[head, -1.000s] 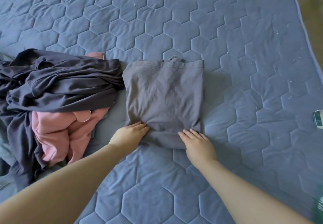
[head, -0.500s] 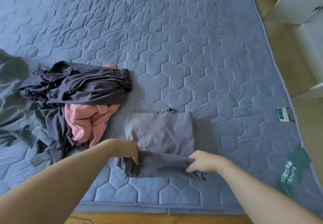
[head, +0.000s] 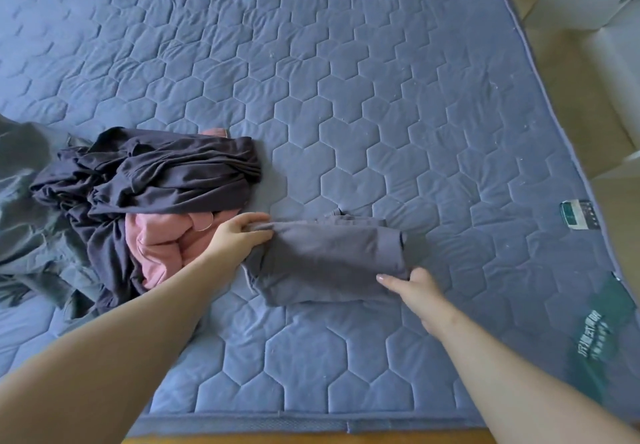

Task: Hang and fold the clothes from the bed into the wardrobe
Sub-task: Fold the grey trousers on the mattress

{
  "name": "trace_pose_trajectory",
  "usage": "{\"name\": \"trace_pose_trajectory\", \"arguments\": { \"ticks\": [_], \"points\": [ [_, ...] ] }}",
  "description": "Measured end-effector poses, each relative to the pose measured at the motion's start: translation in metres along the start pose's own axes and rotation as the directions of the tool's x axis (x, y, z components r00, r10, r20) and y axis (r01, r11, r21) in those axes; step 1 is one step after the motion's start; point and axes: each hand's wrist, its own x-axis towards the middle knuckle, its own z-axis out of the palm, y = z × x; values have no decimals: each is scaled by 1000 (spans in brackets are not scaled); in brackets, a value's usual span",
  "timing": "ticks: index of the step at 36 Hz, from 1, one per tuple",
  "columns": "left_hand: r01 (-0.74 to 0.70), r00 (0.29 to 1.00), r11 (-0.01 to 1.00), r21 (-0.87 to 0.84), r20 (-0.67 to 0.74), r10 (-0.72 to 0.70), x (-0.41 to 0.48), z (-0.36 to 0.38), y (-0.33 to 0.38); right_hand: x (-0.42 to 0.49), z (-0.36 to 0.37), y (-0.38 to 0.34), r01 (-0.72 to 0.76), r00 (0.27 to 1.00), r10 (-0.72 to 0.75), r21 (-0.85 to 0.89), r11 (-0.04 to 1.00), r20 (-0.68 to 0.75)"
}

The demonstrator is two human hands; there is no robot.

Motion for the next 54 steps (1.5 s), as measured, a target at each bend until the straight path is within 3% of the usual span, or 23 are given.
{"name": "trace_pose_trajectory", "arguments": {
  "ticks": [3, 6, 9, 12, 14, 16, 18, 19, 21, 23, 25, 26, 28, 30, 32, 33, 37, 43, 54],
  "points": [
    [1, 998, 1000, -14, -57, -1, 7, 4, -9, 8, 4, -2, 37, 991, -33, 30, 999, -129],
    [66, 998, 997, -28, 10, -66, 11, 9, -20, 17, 13, -11, 62, 981, -47, 73, 995, -187],
    [117, 988, 979, 167, 85, -132, 15, 16, -32, 31, 23, -21, 74, 982, -67, 36, 997, -178],
    [121, 993, 936, 331, -36, -116, 26, 16, -45, 44, 30, -25, 85, 980, -84, 2, 996, -179],
    [147, 987, 965, 217, -96, -129, 33, 14, -49, 54, 31, -24, 81, 976, -81, -8, 997, -201],
    [163, 982, 987, -9, -98, -163, 35, 12, -53, 62, 30, -21, 76, 965, -76, -10, 997, -253],
    [175, 978, 983, -57, -104, -180, 33, 13, -56, 70, 31, -14, 60, 954, -69, -41, 997, -293],
    [166, 979, 986, -15, -121, -166, 32, 14, -59, 74, 32, -10, 36, 953, -54, -65, 997, -300],
    [112, 985, 963, 247, -157, -75, 30, 16, -62, 81, 36, -1, -31, 949, -18, -151, 988, -316],
    [93, 979, 799, 593, -201, 36, 29, 23, -58, 83, 39, 0, -104, 924, -32, -332, 937, -381],
    [12, 943, 610, 793, -211, 256, 28, 33, -51, 80, 43, -6, -136, 854, -219, -607, 783, -473],
    [-75, 892, 531, 844, -182, 414, 28, 40, -50, 78, 46, -8, -73, 816, -373, -719, 691, -441],
    [-290, 772, 375, 880, -16, 635, 30, 53, -52, 75, 54, -11, 160, 724, -657, -875, 457, -211],
    [-427, 738, 241, 871, 182, 649, 33, 64, -56, 76, 63, -7, 300, 708, -704, -925, 235, 51],
    [-453, 780, 186, 872, 287, 557, 38, 71, -62, 82, 70, 0, 308, 794, -583, -941, 138, 175],
    [-434, 812, 183, 882, 296, 502, 42, 73, -67, 87, 73, 4, 291, 847, -495, -948, 131, 192],
    [-381, 881, 191, 905, 293, 371, 63, 79, -87, 117, 75, 21, 220, 934, -313, -969, 112, 176],
    [-367, 898, 175, 914, 300, 322, 87, 87, -108, 145, 79, 49, 218, 914, -377, -966, 140, 151],
    [-357, 883, 120, 926, 293, 367, 106, 97, -127, 173, 82, 79, 235, 795, -593, -967, 101, 131]
  ]
}}
